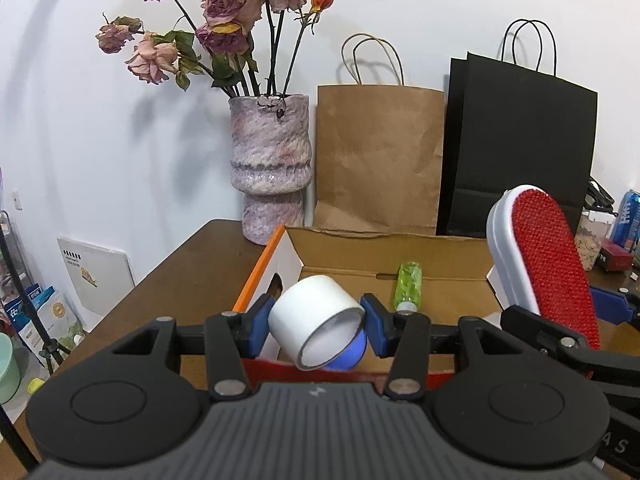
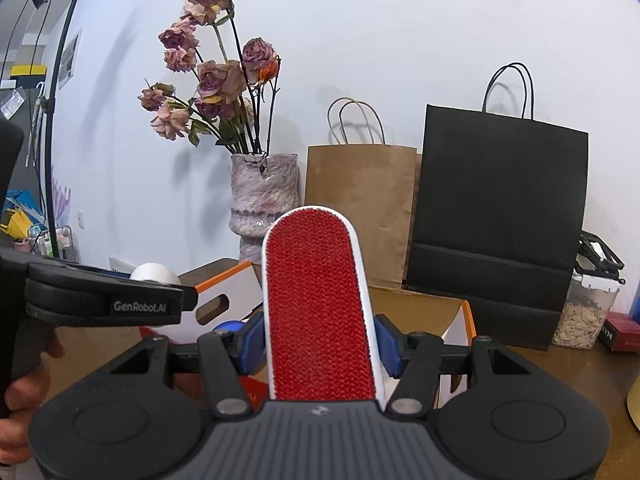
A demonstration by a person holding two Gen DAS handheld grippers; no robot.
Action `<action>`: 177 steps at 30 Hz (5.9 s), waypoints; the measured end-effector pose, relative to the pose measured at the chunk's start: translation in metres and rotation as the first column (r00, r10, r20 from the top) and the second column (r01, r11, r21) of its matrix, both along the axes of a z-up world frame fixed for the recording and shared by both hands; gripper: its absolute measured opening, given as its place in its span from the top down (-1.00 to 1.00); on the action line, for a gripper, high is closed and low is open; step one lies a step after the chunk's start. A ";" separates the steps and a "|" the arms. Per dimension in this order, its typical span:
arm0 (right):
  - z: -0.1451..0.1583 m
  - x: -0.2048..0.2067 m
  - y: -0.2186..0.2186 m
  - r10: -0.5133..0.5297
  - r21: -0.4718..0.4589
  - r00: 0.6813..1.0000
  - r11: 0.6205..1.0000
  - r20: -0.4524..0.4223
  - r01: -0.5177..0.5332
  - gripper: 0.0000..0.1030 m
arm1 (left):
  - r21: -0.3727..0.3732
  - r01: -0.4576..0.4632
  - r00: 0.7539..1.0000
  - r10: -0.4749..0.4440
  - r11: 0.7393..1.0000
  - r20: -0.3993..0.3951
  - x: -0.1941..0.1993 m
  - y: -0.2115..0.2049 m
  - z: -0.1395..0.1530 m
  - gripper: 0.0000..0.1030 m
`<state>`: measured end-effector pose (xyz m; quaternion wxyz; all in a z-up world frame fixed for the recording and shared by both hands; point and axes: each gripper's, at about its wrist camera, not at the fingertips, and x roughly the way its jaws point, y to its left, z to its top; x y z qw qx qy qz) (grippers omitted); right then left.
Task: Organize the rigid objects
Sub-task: 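Carry the tape roll and lint brush with both grippers over the red box, then open both grippers to drop the tape roll and lint brush into the red box, then withdraw both grippers from the box toward the caps and spray bottle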
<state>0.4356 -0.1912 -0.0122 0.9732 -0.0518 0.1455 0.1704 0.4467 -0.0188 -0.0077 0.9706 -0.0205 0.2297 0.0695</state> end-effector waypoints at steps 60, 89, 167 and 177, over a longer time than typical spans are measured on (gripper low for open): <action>-0.005 0.129 0.022 -0.012 -0.118 1.000 0.993 -0.017 0.010 -0.76 | 0.094 -0.067 0.996 0.073 0.993 -0.057 0.109 0.007 -0.029 -0.63; -0.004 0.077 -0.002 -0.066 -0.050 0.997 0.997 -0.041 0.064 -1.00 | 0.112 -0.021 1.000 0.022 0.993 -0.005 0.058 -0.002 -0.015 -1.00; 0.000 -0.234 -0.011 -0.167 0.022 0.985 0.986 -0.052 0.168 -1.00 | 0.029 -0.014 1.000 0.014 0.999 0.009 -0.240 0.032 0.004 -1.00; -0.023 -0.266 -0.013 -0.173 -0.001 0.980 0.985 -0.096 0.173 -1.00 | 0.024 0.000 1.000 0.001 1.000 -0.018 -0.267 0.033 -0.013 -1.00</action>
